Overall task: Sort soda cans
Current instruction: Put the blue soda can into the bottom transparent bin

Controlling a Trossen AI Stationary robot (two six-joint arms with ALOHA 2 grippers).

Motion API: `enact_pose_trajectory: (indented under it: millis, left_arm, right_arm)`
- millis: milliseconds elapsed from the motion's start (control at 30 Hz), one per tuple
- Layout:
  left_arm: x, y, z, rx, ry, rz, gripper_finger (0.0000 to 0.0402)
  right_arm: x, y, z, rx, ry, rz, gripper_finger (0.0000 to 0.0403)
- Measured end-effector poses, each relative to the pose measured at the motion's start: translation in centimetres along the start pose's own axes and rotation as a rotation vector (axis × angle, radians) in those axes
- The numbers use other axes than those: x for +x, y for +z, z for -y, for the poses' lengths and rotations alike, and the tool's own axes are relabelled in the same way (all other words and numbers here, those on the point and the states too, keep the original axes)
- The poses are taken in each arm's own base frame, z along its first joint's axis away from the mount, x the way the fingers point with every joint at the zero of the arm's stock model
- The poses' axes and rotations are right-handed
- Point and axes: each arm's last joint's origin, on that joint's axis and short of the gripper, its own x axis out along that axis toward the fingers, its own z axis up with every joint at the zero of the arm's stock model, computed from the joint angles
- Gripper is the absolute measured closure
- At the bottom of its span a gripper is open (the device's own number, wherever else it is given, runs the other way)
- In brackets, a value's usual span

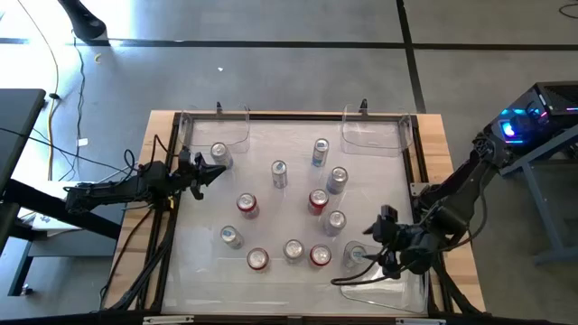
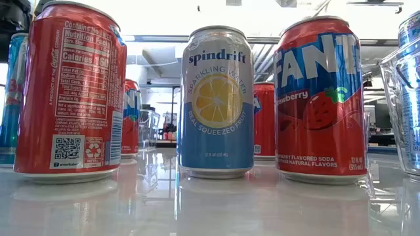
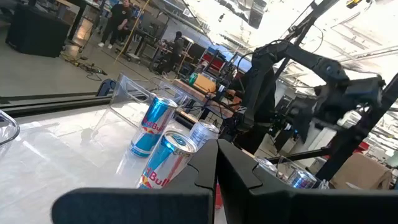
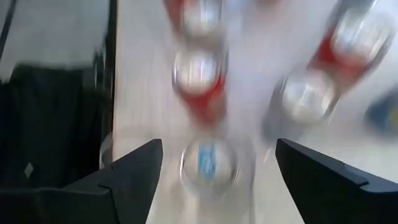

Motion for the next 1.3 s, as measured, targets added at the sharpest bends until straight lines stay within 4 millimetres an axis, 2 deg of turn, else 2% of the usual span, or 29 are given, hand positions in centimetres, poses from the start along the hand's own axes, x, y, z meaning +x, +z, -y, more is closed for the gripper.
enact_pose_trajectory:
  millis: [167,300,400,533,700,833,967,1133,1300]
  left_arm:
    - [0.0,0.0,0.0,0.0,-0.001,0.0,0.0401]
    - [0.0,0.0,0.0,0.003,0.0,0.0,0.0401]
    - [0.0,0.0,0.0,0.009,0.0,0.0,0.0401]
    - [0.0,0.0,0.0,0.009,0.0,0.0,0.0401]
    - [0.0,0.0,0.0,0.012,0.0,0.0,0.0401]
    - [0.0,0.0,0.0,0.012,0.0,-0.001,0.0401]
    - [0.0,0.0,0.0,0.013,0.001,-0.002,0.0401]
    - [0.0,-0.1,0.0,0.013,0.004,-0.007,0.0401]
    - [0.0,-0.1,0.0,0.013,0.006,-0.006,0.0401]
  right_arm:
    - [-0.5,2.8,0.0,-0.179,-0.097,0.191,0.0093]
    - [0.8,5.3,2.5,-0.235,-0.198,0.2,0.0093]
    - [2.1,7.4,6.0,-0.254,-0.293,0.156,0.0093]
    - [3.6,10.2,12.1,-0.22,-0.319,0.126,0.0093]
    - [4.1,12.2,20.0,-0.154,-0.343,0.189,0.0093]
    - [4.4,12.8,25.0,-0.135,-0.338,0.221,0.0093]
    - [6.2,12.7,28.3,-0.125,-0.299,0.181,0.0086]
    - [8.6,11.9,30.8,-0.077,-0.223,0.109,0.0079]
    - [10.1,11.4,31.7,-0.057,-0.214,0.062,0.0079]
